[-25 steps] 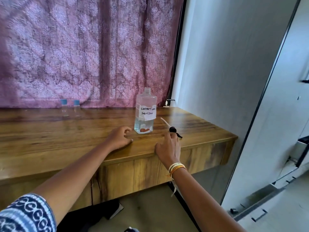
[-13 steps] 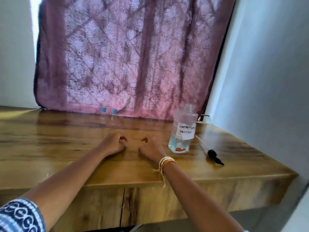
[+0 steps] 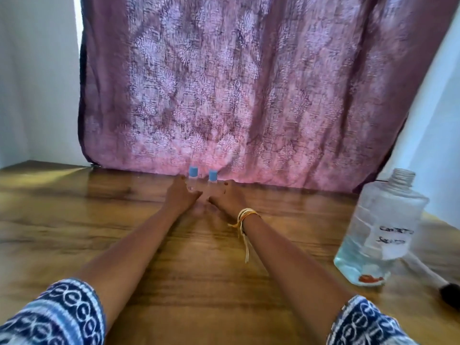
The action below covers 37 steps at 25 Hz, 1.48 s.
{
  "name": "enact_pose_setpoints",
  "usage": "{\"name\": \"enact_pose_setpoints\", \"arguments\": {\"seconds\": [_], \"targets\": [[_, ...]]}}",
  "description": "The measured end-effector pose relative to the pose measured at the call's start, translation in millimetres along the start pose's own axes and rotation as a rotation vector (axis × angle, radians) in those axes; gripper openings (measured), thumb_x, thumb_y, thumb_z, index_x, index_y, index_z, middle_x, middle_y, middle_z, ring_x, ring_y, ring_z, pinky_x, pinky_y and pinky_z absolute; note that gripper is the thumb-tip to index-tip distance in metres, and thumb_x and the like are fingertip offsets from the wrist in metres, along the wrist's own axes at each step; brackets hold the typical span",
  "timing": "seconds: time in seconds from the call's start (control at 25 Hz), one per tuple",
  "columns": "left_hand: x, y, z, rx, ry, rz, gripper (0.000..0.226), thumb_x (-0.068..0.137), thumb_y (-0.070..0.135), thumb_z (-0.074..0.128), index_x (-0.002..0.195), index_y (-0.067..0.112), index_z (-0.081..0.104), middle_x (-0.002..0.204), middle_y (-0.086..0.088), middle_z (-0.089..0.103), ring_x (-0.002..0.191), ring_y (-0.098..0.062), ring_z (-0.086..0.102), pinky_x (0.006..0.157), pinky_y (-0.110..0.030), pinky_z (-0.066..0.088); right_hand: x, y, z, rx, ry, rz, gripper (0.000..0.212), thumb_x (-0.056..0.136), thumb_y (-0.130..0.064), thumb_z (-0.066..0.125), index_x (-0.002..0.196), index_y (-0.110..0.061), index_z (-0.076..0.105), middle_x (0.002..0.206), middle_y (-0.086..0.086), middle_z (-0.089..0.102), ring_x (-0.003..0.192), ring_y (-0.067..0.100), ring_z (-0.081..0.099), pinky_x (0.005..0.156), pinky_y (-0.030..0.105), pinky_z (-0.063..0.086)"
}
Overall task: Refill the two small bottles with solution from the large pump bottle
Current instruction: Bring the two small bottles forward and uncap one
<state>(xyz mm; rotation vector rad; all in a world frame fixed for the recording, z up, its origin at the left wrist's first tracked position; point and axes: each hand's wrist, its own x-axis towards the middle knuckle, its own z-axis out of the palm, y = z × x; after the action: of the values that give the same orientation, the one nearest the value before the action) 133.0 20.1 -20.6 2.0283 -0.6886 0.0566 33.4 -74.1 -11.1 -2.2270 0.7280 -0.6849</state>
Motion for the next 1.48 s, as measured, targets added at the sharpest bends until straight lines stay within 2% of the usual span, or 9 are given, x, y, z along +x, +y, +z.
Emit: {"name": "enact_pose_setpoints", "arguments": {"seconds": [0.08,0.28,0.64,0.76,0.88,1.0,1.12,1.24,1.48], "targets": [[14,0,9,0.016,-0.014,0.010,0.068,0.082,0.024,0.072,0.137,0.000,0.039,0.136,-0.020,0.054,0.124,-0.036,0.052,0.098,-0.040,0.042,15,2,7,-0.004,0.004,0.028,0.062,0.075,-0.025,0.077,0.126,-0.004,0.048,0.123,0.013,0.061,0.112,0.029,0.059,0.091,0.035,0.049],[21,-8,21,0.016,0.039,0.052,0.038,0.081,0.018,0.070,0.116,0.006,0.059,0.115,-0.016,0.067,0.110,-0.032,0.061,0.095,-0.039,0.048,25,14,13,0.066,0.040,0.036,0.034,0.074,-0.017,0.079,0.103,-0.009,0.063,0.104,0.010,0.071,0.097,0.023,0.067,0.091,0.038,0.055],[-70,15,-27,-0.096,-0.106,0.218,0.034,0.069,0.012,0.082,0.100,0.008,0.067,0.085,-0.002,0.069,0.078,-0.015,0.066,0.074,-0.025,0.051,-80,19,-47,0.116,0.004,-0.012,0.027,0.074,-0.009,0.077,0.097,-0.012,0.063,0.082,-0.001,0.065,0.077,0.011,0.061,0.067,0.018,0.047],[-112,21,-36,-0.128,-0.130,0.236,0.033,0.068,0.009,0.083,0.096,0.005,0.067,0.081,-0.003,0.069,0.074,-0.013,0.065,0.061,-0.014,0.048,-121,20,-59,0.146,-0.002,-0.048,0.025,0.074,-0.006,0.075,0.085,-0.021,0.059,0.071,-0.006,0.061,0.072,0.010,0.060,0.073,0.026,0.052],[-149,18,-44,-0.146,-0.135,0.235,0.035,0.066,0.016,0.085,0.096,0.009,0.068,0.085,-0.001,0.073,0.080,-0.014,0.069,0.071,-0.027,0.055,-160,21,-72,0.175,-0.010,-0.077,0.027,0.074,-0.001,0.074,0.093,-0.015,0.061,0.078,0.001,0.065,0.076,0.013,0.062,0.080,0.029,0.054],[-176,15,-49,-0.135,-0.139,0.244,0.034,0.063,0.022,0.087,0.091,0.015,0.069,0.084,0.000,0.073,0.079,-0.013,0.069,0.074,-0.030,0.056,-191,25,-82,0.175,-0.026,-0.082,0.032,0.074,-0.001,0.074,0.104,-0.006,0.064,0.085,0.007,0.069,0.076,0.012,0.063,0.072,0.016,0.054],[-193,18,-51,-0.134,-0.128,0.243,0.034,0.063,0.023,0.087,0.089,0.017,0.066,0.079,0.004,0.069,0.073,-0.009,0.065,0.065,-0.019,0.051,-207,31,-85,0.204,-0.001,-0.101,0.038,0.073,0.000,0.075,0.109,-0.004,0.065,0.092,0.011,0.071,0.080,0.014,0.066,0.080,0.028,0.056],[-199,19,-53,-0.118,-0.113,0.249,0.040,0.061,0.022,0.088,0.090,0.018,0.062,0.078,0.005,0.065,0.073,-0.011,0.063,0.073,-0.031,0.056,-216,31,-84,0.205,0.035,-0.110,0.041,0.072,-0.004,0.078,0.110,-0.006,0.066,0.098,0.009,0.073,0.087,0.016,0.069,0.085,0.030,0.058],[-213,18,-57,-0.091,-0.106,0.162,0.081,0.057,0.034,0.090,0.122,0.016,0.045,0.099,0.000,0.057,0.089,-0.015,0.060,0.080,-0.032,0.054,-223,31,-82,0.141,0.040,-0.137,0.044,0.073,-0.012,0.079,0.114,-0.011,0.063,0.101,0.006,0.072,0.093,0.016,0.070,0.087,0.031,0.058]]}}
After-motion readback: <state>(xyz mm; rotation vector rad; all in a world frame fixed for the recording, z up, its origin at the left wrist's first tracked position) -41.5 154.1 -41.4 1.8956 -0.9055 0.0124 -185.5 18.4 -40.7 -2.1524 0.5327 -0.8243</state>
